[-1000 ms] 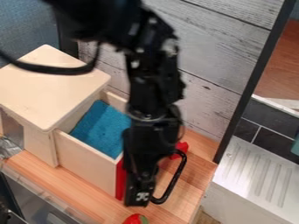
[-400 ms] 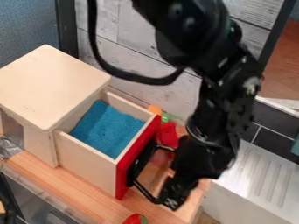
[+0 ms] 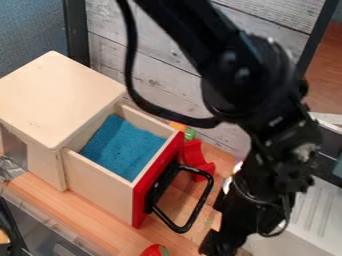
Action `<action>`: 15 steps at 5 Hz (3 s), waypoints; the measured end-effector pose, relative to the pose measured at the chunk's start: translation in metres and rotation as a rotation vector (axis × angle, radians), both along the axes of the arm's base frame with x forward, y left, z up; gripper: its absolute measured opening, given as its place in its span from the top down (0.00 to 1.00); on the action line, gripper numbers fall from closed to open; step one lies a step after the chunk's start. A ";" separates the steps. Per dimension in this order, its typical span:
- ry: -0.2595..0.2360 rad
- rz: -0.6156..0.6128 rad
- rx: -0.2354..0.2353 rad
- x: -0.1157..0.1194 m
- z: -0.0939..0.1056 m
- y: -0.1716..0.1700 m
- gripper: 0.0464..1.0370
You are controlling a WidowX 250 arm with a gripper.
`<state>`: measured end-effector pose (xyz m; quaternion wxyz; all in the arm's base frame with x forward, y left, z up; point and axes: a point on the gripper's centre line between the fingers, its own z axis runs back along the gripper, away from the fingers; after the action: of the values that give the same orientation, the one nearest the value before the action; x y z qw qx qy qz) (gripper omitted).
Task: Closed the drawer
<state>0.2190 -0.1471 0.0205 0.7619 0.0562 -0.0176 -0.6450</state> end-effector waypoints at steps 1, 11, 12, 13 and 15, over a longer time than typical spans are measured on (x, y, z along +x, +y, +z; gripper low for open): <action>-0.016 0.006 0.006 0.009 -0.002 -0.009 0.04; 0.121 0.164 0.149 0.010 -0.050 0.055 0.04; 0.121 0.195 0.145 0.010 -0.047 0.066 0.04; 0.131 0.227 0.143 0.012 -0.047 0.078 0.04; 0.137 0.288 0.148 0.013 -0.045 0.101 0.04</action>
<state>0.2320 -0.0460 -0.0242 0.8397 0.0700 0.0900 -0.5309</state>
